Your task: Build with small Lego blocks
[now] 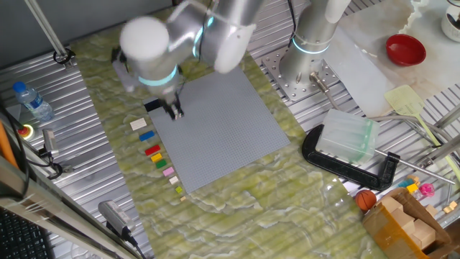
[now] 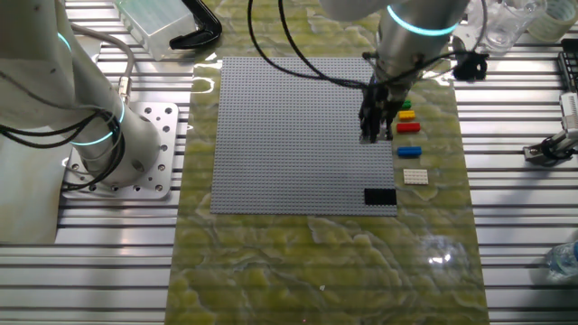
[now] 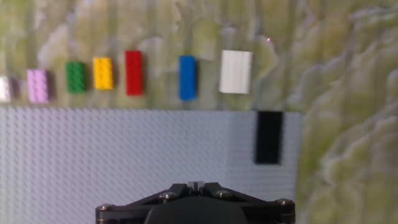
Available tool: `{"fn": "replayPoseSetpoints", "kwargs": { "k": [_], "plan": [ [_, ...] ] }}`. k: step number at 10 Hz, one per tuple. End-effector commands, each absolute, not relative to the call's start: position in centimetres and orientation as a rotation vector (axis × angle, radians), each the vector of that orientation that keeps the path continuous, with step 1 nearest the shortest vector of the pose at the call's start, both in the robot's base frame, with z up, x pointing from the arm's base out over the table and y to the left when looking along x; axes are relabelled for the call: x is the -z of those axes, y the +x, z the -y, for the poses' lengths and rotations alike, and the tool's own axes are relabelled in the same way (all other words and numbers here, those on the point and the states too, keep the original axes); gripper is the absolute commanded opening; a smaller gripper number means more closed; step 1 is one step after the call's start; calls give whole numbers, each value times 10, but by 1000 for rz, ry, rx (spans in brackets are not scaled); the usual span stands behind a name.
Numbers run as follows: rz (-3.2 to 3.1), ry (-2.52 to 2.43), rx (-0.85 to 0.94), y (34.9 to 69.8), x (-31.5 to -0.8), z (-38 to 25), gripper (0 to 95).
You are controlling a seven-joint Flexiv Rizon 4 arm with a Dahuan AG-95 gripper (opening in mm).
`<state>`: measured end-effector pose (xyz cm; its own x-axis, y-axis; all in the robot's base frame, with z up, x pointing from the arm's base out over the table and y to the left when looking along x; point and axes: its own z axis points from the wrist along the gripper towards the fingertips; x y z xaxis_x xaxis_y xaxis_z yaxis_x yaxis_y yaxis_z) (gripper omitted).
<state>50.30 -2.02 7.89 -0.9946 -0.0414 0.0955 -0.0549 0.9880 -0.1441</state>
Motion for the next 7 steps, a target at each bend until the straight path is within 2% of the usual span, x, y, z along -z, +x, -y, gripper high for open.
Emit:
{"fn": "replayPoseSetpoints", "kwargs": {
  "k": [1, 4, 7],
  "plan": [
    [3076, 156, -200, 481, -97, 42, 0],
    [3153, 247, -125, 464, -97, 50, 0],
    [3128, 130, -111, 455, -92, 51, 0]
  ]
}}
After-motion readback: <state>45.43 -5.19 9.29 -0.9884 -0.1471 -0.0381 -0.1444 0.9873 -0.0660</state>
